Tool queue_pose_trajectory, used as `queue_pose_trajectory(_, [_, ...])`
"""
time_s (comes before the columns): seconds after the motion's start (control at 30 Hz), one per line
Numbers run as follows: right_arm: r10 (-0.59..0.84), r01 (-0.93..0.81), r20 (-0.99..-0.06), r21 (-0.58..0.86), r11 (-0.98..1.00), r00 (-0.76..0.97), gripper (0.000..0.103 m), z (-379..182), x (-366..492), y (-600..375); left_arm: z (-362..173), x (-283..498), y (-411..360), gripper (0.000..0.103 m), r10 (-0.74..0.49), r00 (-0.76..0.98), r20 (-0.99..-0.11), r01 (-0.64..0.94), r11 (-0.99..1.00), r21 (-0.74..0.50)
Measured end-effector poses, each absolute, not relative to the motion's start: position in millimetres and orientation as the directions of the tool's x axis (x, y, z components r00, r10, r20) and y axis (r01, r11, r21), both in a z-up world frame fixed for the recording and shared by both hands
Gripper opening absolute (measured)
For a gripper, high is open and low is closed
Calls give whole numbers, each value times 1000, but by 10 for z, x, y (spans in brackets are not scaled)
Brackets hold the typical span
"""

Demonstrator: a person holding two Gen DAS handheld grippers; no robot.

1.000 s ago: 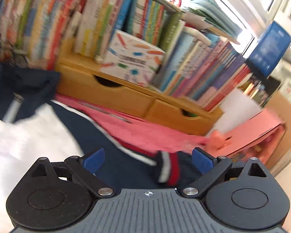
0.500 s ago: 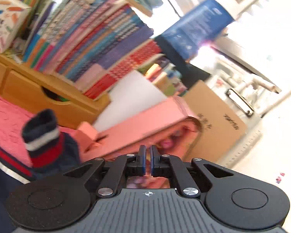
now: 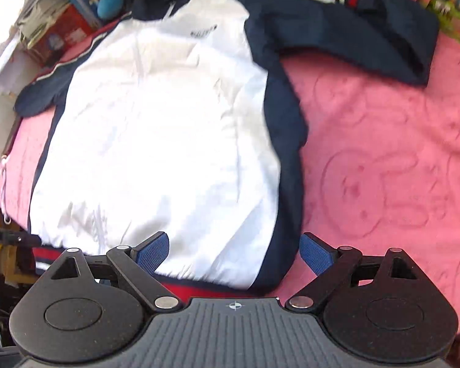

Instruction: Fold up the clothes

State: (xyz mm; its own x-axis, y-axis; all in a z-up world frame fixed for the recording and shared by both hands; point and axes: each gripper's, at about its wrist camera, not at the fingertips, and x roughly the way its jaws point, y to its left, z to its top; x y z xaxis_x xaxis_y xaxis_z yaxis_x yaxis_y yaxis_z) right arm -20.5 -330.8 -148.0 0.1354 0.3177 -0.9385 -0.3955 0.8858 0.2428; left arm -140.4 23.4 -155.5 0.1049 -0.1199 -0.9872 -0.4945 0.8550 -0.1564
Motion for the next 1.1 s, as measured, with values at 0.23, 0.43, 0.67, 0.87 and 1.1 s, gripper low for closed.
queue_pose_trajectory(0.23, [228, -284, -962, 180, 942, 148, 27, -1362, -532, -3162, -1756, -1607, 244, 61, -212, 205, -956, -586, 756, -293])
queue_pose_trajectory(0.43, [379, -221, -924, 360, 907, 54, 15, -1081, -704, -3160, -1171, -1912, 263, 12, -57, 337, -940, -582, 772, -255])
queue_pose_trajectory(0.67, [333, -396, -937, 347, 850, -105, 38, -1242, -1058, -2807, -1219, -2153, 514, 20, 146, 117, -982, -562, 825, 56])
queue_pose_trajectory(0.87, [334, -508, -922, 195, 839, 197, 75, -780, -614, -2801, -1040, -2108, 651, 55, 288, 122, -950, -504, 842, 191])
queue_pose_trajectory(1.1, [403, -618, -764, 7, 786, 503, 59, -1086, 357, -2026, -1179, -991, 278, 66, 361, 344, -867, -325, 912, 252])
